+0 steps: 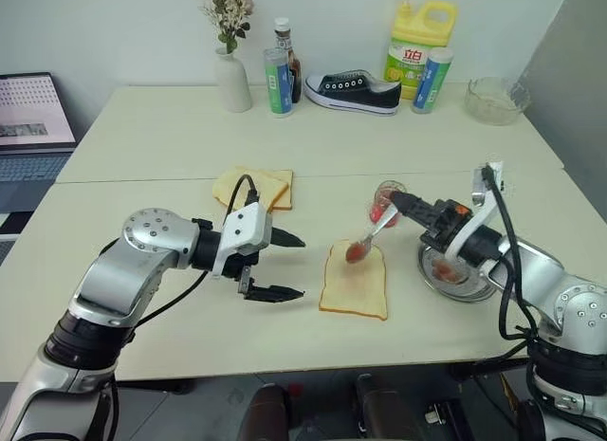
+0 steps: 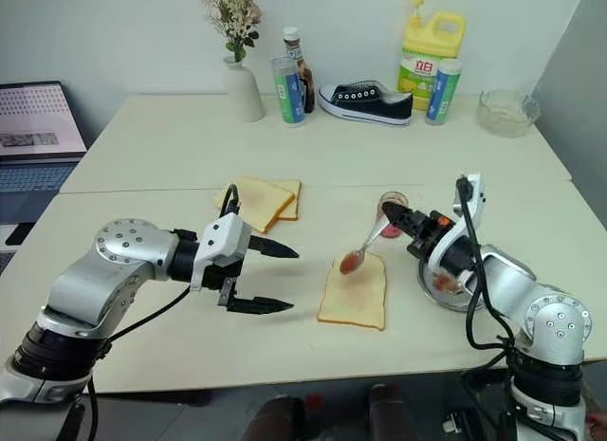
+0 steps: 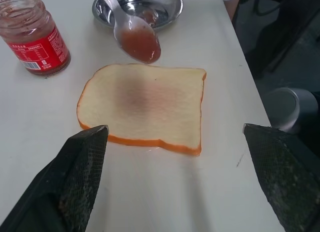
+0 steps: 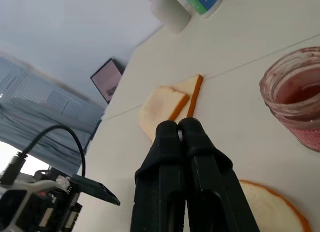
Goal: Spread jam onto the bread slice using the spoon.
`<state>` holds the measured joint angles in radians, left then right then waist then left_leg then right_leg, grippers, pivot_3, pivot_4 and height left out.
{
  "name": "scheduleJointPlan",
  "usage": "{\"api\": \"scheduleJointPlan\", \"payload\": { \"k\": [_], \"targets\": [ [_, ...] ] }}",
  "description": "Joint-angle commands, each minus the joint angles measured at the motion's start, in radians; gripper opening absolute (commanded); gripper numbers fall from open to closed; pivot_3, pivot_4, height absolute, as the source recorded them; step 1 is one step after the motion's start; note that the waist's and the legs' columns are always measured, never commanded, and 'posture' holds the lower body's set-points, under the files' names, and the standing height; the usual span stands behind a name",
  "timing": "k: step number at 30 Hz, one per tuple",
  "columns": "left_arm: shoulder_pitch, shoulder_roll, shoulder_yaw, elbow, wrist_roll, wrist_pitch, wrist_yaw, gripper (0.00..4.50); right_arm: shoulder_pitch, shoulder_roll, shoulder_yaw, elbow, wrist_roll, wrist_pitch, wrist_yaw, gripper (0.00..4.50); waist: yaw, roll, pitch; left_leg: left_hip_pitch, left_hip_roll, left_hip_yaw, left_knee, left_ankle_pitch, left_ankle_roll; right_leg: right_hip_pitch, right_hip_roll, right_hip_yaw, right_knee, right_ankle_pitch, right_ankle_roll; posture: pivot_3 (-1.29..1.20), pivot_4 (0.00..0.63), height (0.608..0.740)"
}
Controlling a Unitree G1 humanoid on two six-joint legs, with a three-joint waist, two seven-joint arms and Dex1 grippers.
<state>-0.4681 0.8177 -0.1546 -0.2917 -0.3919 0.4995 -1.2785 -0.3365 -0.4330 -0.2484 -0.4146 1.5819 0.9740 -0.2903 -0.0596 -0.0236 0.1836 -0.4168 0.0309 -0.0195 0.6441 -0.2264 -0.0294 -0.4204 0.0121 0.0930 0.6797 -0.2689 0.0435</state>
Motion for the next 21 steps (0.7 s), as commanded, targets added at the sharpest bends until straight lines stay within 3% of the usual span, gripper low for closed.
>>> {"api": "scheduleJointPlan", "payload": {
  "k": [1,14,21],
  "targets": [
    [0.011,0.006,-0.001,-0.06,-0.008,0.018,0.02,4.5,0.019,-0.026,0.054,-0.033,-0.119,-0.026,0.085,0.02,0.001,0.0,0.0,0.0,0.0,0.0,0.0,0.0,0.0,0.0,0.0,0.0,0.0,0.0,0.0,0.0,0.15,0.74],
    [0.022,-0.003,-0.005,-0.081,-0.014,0.035,0.055,4.5,0.033,-0.003,0.172,0.041,-0.474,-0.103,0.258,0.02,0.002,0.0,0.0,0.0,0.0,0.0,0.0,0.0,0.0,0.0,0.0,0.0,0.0,0.0,0.0,0.0,0.15,0.74],
    [0.019,-0.007,-0.004,-0.075,-0.012,0.031,0.056,4.5,0.024,-0.048,0.096,0.04,-0.511,-0.081,0.315,0.02,0.003,0.0,0.0,0.0,0.0,0.0,0.0,0.0,0.0,0.0,0.0,0.0,0.0,0.0,0.0,0.0,0.15,0.74]
  ]
}}
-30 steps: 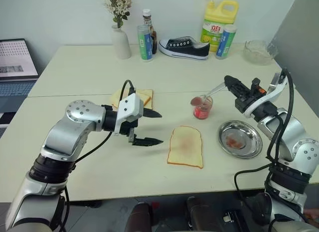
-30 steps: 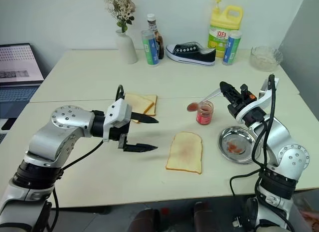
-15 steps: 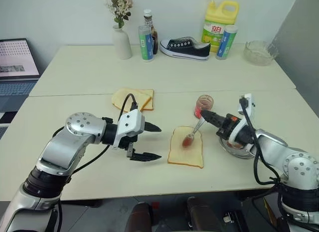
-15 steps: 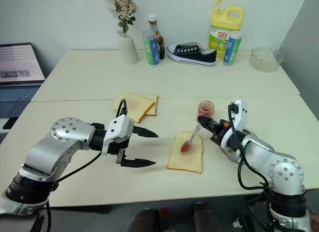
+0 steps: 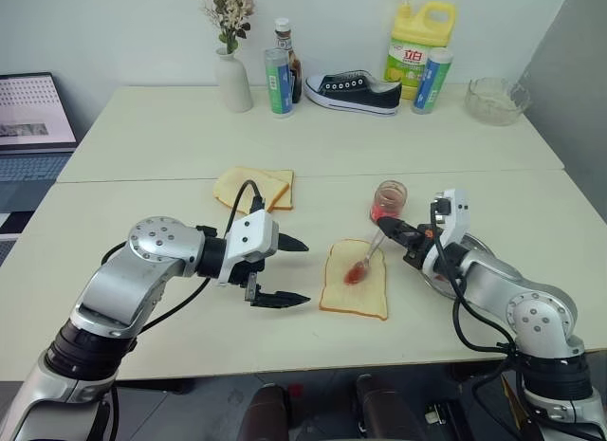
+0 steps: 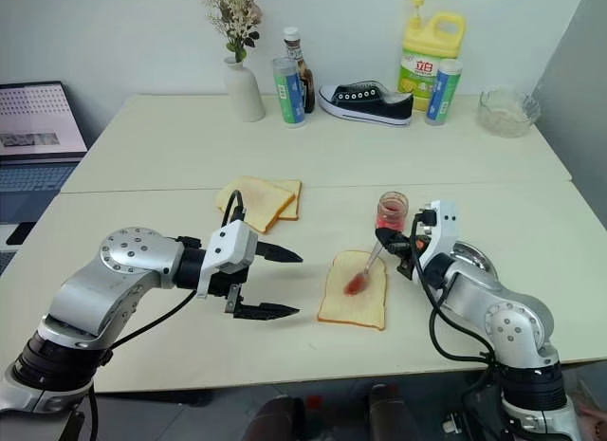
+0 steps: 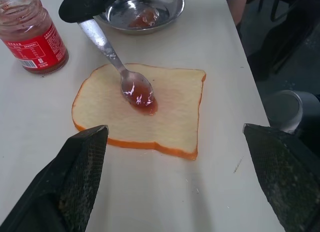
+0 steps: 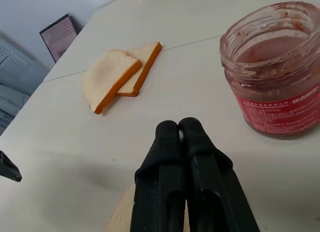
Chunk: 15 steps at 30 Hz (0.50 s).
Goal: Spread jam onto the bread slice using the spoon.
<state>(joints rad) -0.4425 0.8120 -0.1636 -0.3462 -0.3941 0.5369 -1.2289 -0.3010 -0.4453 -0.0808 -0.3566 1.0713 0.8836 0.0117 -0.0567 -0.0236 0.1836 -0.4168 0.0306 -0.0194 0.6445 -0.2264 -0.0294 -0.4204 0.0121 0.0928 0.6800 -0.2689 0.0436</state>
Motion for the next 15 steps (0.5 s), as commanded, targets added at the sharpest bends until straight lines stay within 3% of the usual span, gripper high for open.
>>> {"api": "scheduleJointPlan", "payload": {
  "k": [1,6,11,15],
  "targets": [
    [-0.008,-0.003,0.005,-0.018,-0.01,-0.007,0.005,4.5,-0.017,-0.043,-0.094,-0.02,0.019,0.018,0.009,0.02,0.0,0.0,0.0,0.0,0.0,0.0,0.0,0.0,0.0,0.0,0.0,0.0,0.0,0.0,0.0,0.0,0.15,0.74],
    [-0.019,-0.006,0.004,0.001,-0.002,-0.019,0.001,4.5,-0.044,-0.037,-0.175,-0.029,0.149,0.065,-0.033,0.02,0.001,0.0,0.0,0.0,0.0,0.0,0.0,0.0,0.0,0.0,0.0,0.0,0.0,0.0,0.0,0.0,0.15,0.74],
    [-0.035,-0.021,-0.002,0.016,0.004,-0.025,0.004,4.5,-0.04,0.074,-0.2,0.024,0.331,0.059,-0.113,0.02,-0.002,0.0,0.0,0.0,0.001,-0.001,0.0,0.0,0.0,0.0,0.001,0.0,0.0,0.0,0.0,0.0,0.15,0.74],
    [-0.038,-0.024,-0.003,0.02,0.007,-0.028,0.003,4.5,-0.018,0.149,-0.189,0.084,0.346,0.034,-0.141,0.02,-0.001,0.0,0.0,0.0,0.0,0.0,0.0,0.0,0.0,0.0,0.001,0.0,0.0,0.0,0.0,0.0,0.15,0.74]
  ]
}}
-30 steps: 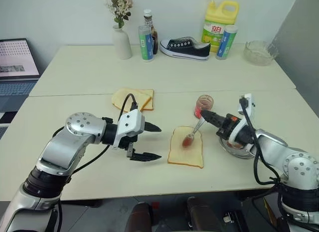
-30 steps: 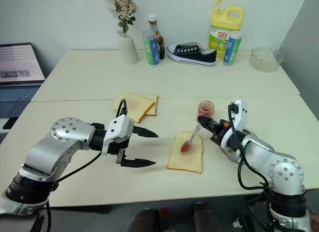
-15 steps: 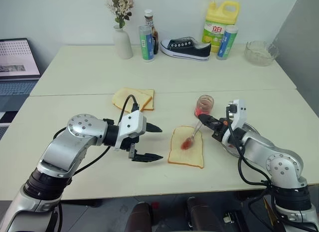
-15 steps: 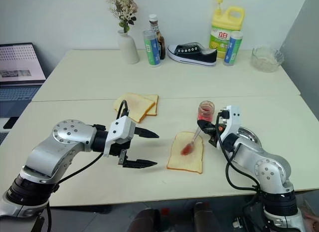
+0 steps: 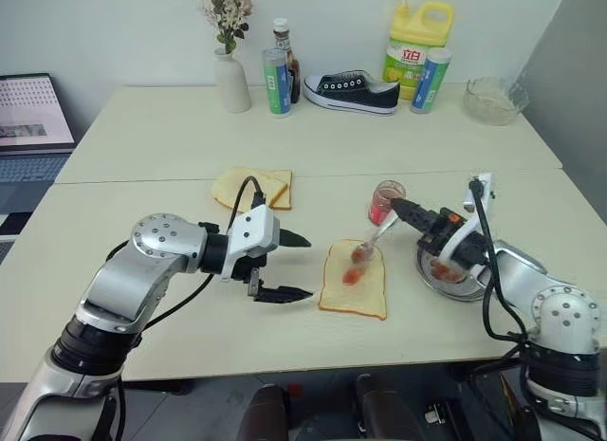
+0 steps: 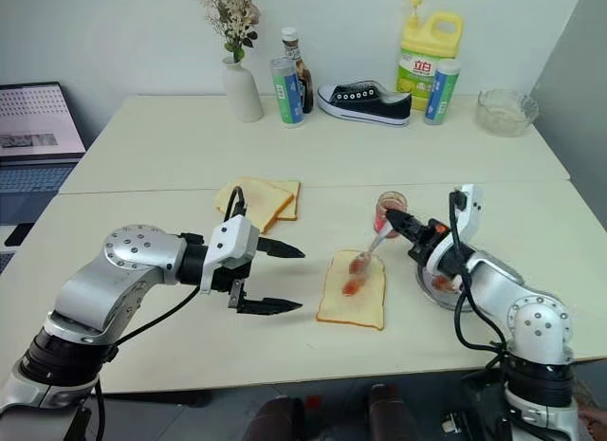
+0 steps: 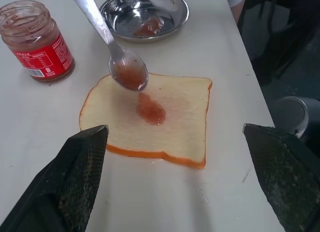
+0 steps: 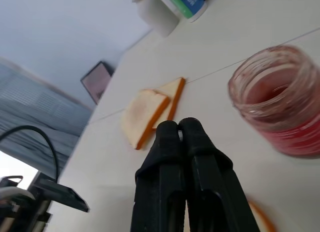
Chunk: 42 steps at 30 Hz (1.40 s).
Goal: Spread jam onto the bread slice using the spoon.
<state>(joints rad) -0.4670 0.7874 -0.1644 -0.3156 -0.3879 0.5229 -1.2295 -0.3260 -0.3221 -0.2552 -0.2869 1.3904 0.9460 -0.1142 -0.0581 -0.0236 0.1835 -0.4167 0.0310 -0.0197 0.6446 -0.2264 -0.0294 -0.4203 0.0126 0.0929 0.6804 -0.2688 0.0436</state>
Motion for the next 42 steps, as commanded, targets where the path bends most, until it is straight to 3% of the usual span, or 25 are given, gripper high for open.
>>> {"api": "scheduleJointPlan", "payload": {
  "k": [1,13,22,26,34,42],
  "targets": [
    [-0.014,0.0,-0.002,-0.01,0.002,-0.015,0.003,4.5,0.007,0.038,-0.013,0.023,0.026,-0.032,-0.02,0.02,0.0,0.0,0.0,0.0,0.0,0.0,0.0,0.0,0.0,0.0,0.0,0.0,0.0,0.0,0.0,0.0,0.15,0.74],
    [-0.001,0.01,0.006,-0.021,0.0,-0.013,0.004,4.5,0.098,-0.004,-0.014,0.072,-0.088,-0.016,0.077,0.02,0.001,0.0,0.0,0.0,0.0,0.0,0.0,0.0,0.0,0.0,0.0,0.0,0.0,0.0,0.0,0.0,0.15,0.74],
    [-0.004,0.008,0.003,-0.003,0.008,-0.032,-0.003,4.5,0.149,-0.121,-0.108,-0.019,0.104,0.029,0.038,0.02,0.001,0.0,0.0,0.0,0.0,0.0,0.0,0.0,0.0,0.0,0.0,0.0,0.0,0.0,0.0,0.0,0.15,0.74],
    [-0.014,-0.002,-0.004,0.004,0.013,-0.036,-0.003,4.5,0.09,-0.096,-0.082,-0.022,0.158,-0.008,-0.016,0.02,-0.005,0.0,0.0,0.001,0.0,0.0,0.0,0.0,0.0,0.0,0.0,0.0,0.001,0.0,0.0,0.0,0.15,0.74],
    [-0.02,-0.005,-0.007,0.005,0.012,-0.041,-0.006,4.5,0.035,0.007,0.03,0.069,0.007,-0.057,0.026,0.02,0.0,0.0,0.0,0.0,0.0,0.0,0.0,0.0,0.0,0.0,0.0,0.0,0.0,0.0,0.0,0.0,0.15,0.74],
    [0.001,0.015,0.008,-0.016,0.006,-0.036,-0.006,4.5,0.148,-0.06,0.012,0.041,-0.059,-0.018,0.106,0.02,0.005,0.0,0.0,0.0,0.0,0.0,0.0,0.0,0.0,0.0,0.0,0.0,0.0,0.0,0.0,0.0,0.15,0.74]
  ]
}}
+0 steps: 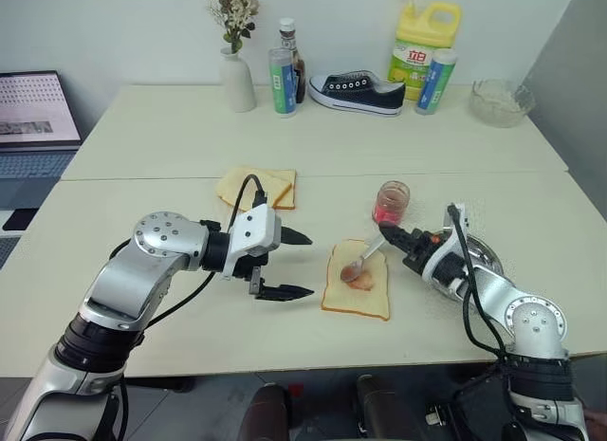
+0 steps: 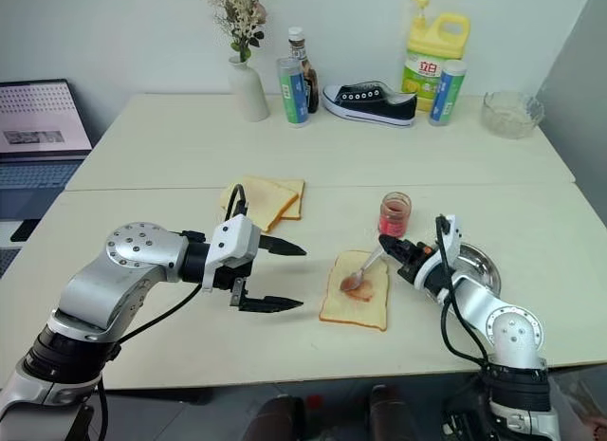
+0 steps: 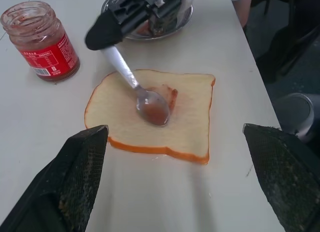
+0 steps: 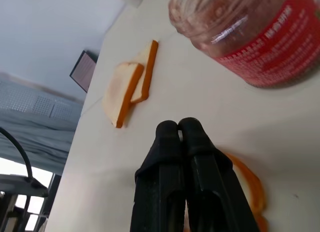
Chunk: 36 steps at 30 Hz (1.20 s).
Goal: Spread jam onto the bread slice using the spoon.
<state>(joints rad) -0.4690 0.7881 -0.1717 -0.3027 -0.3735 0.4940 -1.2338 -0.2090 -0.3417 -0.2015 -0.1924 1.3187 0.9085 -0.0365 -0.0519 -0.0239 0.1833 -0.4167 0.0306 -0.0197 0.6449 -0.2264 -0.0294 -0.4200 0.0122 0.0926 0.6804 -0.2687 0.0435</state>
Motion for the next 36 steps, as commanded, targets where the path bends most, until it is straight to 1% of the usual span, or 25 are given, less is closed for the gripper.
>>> {"api": "scheduleJointPlan", "payload": {
  "k": [1,4,7,10,14,16,18,19,21,25,28,31,35,36],
  "targets": [
    [0.006,0.015,0.016,-0.031,-0.009,-0.007,0.0,4.5,0.057,-0.071,-0.06,-0.081,0.023,0.032,0.036,0.02,-0.001,0.0,0.0,0.0,0.0,0.0,0.0,0.0,0.0,0.0,0.0,0.0,0.0,0.0,0.0,0.0,0.15,0.74],
    [0.005,0.015,0.015,-0.035,-0.01,-0.003,0.004,4.5,0.097,-0.123,-0.104,-0.136,0.09,0.05,0.025,0.02,0.0,0.0,0.0,0.0,0.0,0.0,0.0,0.0,0.0,0.001,0.0,0.0,0.0,0.0,0.0,0.0,0.15,0.74],
    [0.004,0.014,0.014,-0.034,-0.01,-0.003,0.006,4.5,0.106,-0.148,-0.126,-0.162,0.148,0.051,0.003,0.02,-0.002,0.0,0.0,0.001,0.0,0.0,0.0,0.0,0.0,0.001,0.0,0.0,0.0,0.0,0.0,0.0,0.15,0.74],
    [0.001,0.012,0.012,-0.034,-0.01,-0.001,0.008,4.5,0.075,-0.158,-0.149,-0.18,0.217,0.024,-0.052,0.02,-0.006,0.0,0.0,0.001,0.0,0.0,0.0,0.0,0.0,0.0,0.0,0.0,0.001,0.0,0.0,0.0,0.15,0.74],
    [-0.027,-0.007,0.0,-0.003,0.0,-0.019,0.004,4.5,-0.017,-0.142,-0.183,-0.185,0.347,-0.061,-0.178,0.02,-0.007,0.0,0.0,0.001,0.0,0.0,0.0,0.0,0.0,0.0,0.0,0.001,0.001,0.0,0.0,0.0,0.15,0.74],
    [-0.037,-0.016,-0.006,0.004,0.002,-0.022,0.001,4.5,-0.021,-0.157,-0.196,-0.189,0.38,-0.079,-0.204,0.02,-0.005,0.0,0.0,0.0,0.0,0.0,0.001,0.0,0.0,0.0,0.0,0.0,0.001,0.0,0.0,0.0,0.15,0.74],
    [-0.063,-0.039,-0.02,0.01,0.0,-0.025,-0.001,4.5,-0.003,-0.199,-0.235,-0.195,0.393,-0.093,-0.21,0.02,0.004,0.0,0.0,0.0,0.0,-0.001,0.0,0.0,0.0,0.001,0.0,-0.001,0.0,0.0,0.0,0.0,0.15,0.74],
    [-0.094,-0.073,-0.038,0.025,0.004,-0.035,0.004,4.5,0.012,-0.227,-0.274,-0.196,0.402,-0.106,-0.217,0.02,0.012,0.0,0.0,-0.001,-0.001,-0.001,0.0,0.0,0.0,0.001,0.0,-0.001,0.0,0.0,0.0,0.0,0.15,0.74],
    [-0.128,-0.112,-0.056,0.047,0.011,-0.048,0.007,4.5,0.032,-0.259,-0.31,-0.198,0.417,-0.126,-0.227,0.02,0.022,-0.001,0.0,-0.002,-0.002,-0.001,0.001,0.0,0.0,0.0,-0.001,-0.001,-0.001,0.0,0.0,0.0,0.15,0.74],
    [-0.197,-0.237,-0.125,0.096,0.023,-0.066,0.021,4.5,0.145,-0.307,-0.414,-0.217,0.395,-0.154,-0.217,0.02,0.025,-0.001,-0.001,-0.001,-0.002,0.0,0.002,0.0,0.0,0.002,-0.002,-0.001,-0.001,0.0,0.001,0.0,0.15,0.74],
    [-0.219,-0.303,-0.187,0.137,0.067,-0.112,0.018,4.5,0.238,-0.306,-0.459,-0.215,0.341,-0.175,-0.168,0.02,0.02,-0.001,-0.001,0.0,-0.002,0.0,0.001,0.0,0.0,0.002,-0.001,0.0,-0.001,0.0,0.001,0.0,0.15,0.74],
    [-0.227,-0.339,-0.234,0.179,0.102,-0.157,0.006,4.5,0.305,-0.29,-0.439,-0.182,0.202,-0.203,-0.071,0.02,0.009,0.0,-0.002,0.001,-0.001,0.0,0.001,0.0,0.0,0.002,0.0,0.002,0.0,0.0,0.001,0.0,0.15,0.74],
    [-0.236,-0.371,-0.263,0.253,0.148,-0.212,0.01,4.5,0.293,-0.228,-0.413,-0.082,0.111,-0.249,0.016,0.02,-0.002,0.002,-0.003,0.003,-0.001,0.001,0.001,0.0,0.0,0.002,0.001,0.003,0.002,0.001,0.0,0.0,0.15,0.74],
    [-0.241,-0.381,-0.265,0.269,0.155,-0.22,0.012,4.5,0.287,-0.218,-0.407,-0.049,0.083,-0.257,0.037,0.02,-0.002,0.002,-0.003,0.006,-0.001,0.0,0.001,0.0,0.0,0.005,0.001,0.002,0.001,0.001,0.0,0.0,0.15,0.74]
  ]
}}
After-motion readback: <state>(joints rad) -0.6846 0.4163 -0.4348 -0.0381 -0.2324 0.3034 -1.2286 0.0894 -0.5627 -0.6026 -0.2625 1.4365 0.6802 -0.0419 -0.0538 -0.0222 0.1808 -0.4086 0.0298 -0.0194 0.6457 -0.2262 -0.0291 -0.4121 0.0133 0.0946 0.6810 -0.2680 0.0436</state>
